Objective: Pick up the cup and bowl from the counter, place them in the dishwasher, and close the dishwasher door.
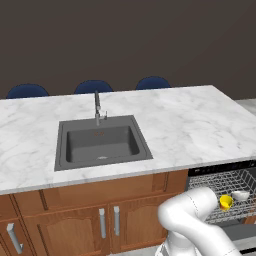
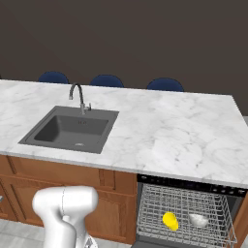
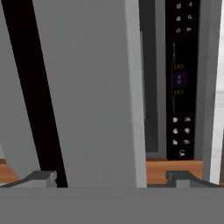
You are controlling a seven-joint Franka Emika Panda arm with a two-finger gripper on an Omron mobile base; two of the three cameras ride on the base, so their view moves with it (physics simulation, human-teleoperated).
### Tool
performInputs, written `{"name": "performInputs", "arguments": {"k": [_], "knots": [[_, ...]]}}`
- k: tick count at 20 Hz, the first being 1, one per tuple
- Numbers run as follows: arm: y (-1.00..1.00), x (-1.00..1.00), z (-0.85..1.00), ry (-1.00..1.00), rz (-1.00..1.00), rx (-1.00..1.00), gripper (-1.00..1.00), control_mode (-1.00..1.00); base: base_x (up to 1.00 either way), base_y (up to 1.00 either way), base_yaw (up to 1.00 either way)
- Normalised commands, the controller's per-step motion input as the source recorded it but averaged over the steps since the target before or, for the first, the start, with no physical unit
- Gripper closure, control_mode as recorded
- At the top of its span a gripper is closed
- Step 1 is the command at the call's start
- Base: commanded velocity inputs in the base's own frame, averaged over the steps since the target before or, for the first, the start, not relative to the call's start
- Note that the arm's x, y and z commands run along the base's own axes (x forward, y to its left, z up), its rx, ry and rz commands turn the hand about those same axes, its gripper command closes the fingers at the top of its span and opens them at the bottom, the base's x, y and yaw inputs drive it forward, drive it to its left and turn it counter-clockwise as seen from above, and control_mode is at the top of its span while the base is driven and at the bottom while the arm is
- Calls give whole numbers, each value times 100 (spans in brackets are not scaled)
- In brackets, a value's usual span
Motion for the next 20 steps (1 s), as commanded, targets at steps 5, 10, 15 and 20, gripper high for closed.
{"name": "performInputs", "arguments": {"k": [5,10,15,20], "knots": [[0,-1,-100,-24,9,-28,-100,-100,0,0,0],[0,-7,-100,-20,12,-33,-100,-100,0,0,0],[0,-14,-100,-18,12,-34,-100,-100,0,0,0],[0,-21,-100,-19,13,-32,-100,-100,0,0,0]]}}
